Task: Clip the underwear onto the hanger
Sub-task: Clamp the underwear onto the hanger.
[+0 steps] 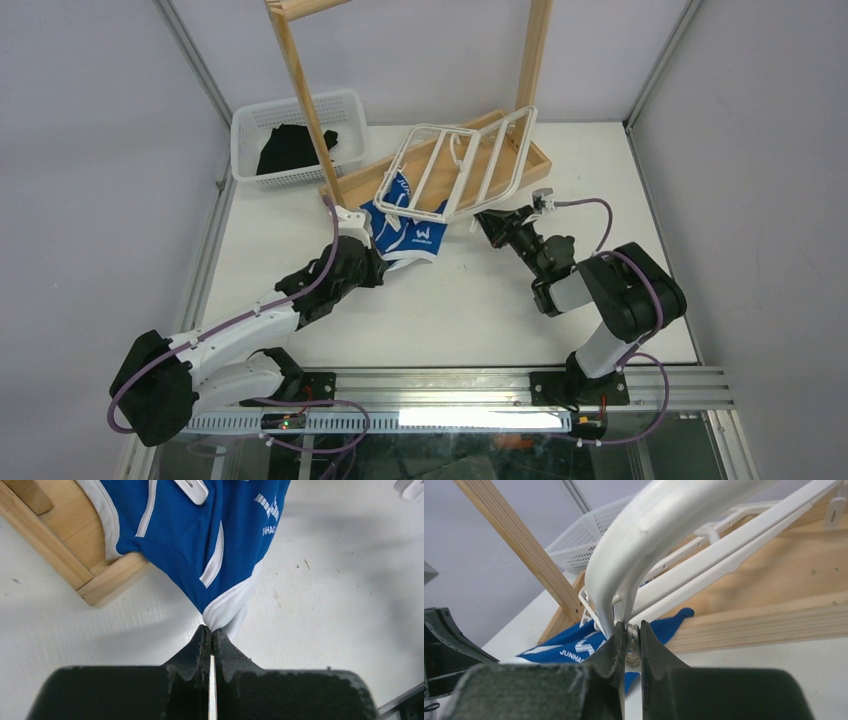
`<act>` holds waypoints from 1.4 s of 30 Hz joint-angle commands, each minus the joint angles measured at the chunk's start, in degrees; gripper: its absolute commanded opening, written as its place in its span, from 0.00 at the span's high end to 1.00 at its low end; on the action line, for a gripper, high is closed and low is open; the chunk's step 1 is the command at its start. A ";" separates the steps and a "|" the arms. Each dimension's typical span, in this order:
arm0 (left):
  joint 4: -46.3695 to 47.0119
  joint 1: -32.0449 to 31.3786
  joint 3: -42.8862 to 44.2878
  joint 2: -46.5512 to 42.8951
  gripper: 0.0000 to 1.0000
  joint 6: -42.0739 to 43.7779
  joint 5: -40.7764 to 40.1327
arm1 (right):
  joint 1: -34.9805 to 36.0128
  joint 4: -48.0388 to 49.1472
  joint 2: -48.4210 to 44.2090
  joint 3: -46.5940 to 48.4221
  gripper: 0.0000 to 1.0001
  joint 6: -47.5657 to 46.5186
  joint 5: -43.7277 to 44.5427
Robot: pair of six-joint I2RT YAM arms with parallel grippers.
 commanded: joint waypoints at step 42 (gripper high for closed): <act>12.98 -14.44 24.16 38.43 0.26 9.37 -21.91 | 0.09 7.19 -0.21 2.22 1.00 0.54 2.08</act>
